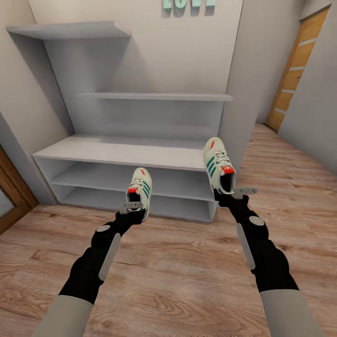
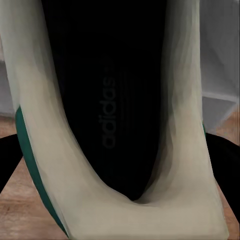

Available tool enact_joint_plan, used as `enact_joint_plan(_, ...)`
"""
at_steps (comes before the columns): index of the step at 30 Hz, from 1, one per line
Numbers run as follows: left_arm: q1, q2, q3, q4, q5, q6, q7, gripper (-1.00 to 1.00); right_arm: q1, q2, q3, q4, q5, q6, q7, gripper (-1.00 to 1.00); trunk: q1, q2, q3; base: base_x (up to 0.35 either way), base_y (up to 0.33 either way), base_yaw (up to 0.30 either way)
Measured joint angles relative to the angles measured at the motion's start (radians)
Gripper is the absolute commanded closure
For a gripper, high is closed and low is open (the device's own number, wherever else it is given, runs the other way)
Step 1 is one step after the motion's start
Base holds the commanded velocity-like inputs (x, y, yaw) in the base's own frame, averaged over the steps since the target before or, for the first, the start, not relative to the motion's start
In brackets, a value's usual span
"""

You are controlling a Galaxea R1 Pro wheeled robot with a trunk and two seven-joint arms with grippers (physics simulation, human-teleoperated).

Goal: Pick up the two gym shoes and the two sandals from the corridor floor and place them onto the hallstand (shoe rack) in the corridor, making sure they are on the rack and not on the floor. Arrange them so the two gym shoes are next to each other and the two sandals are next to each other.

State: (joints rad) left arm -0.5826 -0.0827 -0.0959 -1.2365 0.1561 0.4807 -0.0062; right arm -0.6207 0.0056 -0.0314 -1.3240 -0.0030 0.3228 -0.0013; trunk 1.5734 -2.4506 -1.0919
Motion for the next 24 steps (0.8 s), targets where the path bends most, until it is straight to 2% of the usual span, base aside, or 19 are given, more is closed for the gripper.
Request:
enact_joint_plan(13, 0.0, 0.0, 0.0, 0.0, 0.0, 0.0, 0.0, 1.0, 0.0, 0.0, 0.0, 0.0, 0.001, 0.0, 0.0, 1.0, 0.0, 0.0, 0.0, 0.0, 0.0, -0.244)
enact_joint_plan(24, 0.0, 0.0, 0.0, 0.0, 0.001, 0.0, 0.0, 1.0, 0.0, 0.0, 0.0, 0.001, 0.001, 0.0, 0.0, 1.0, 0.0, 0.0, 0.0, 0.0, 0.0, -0.019)
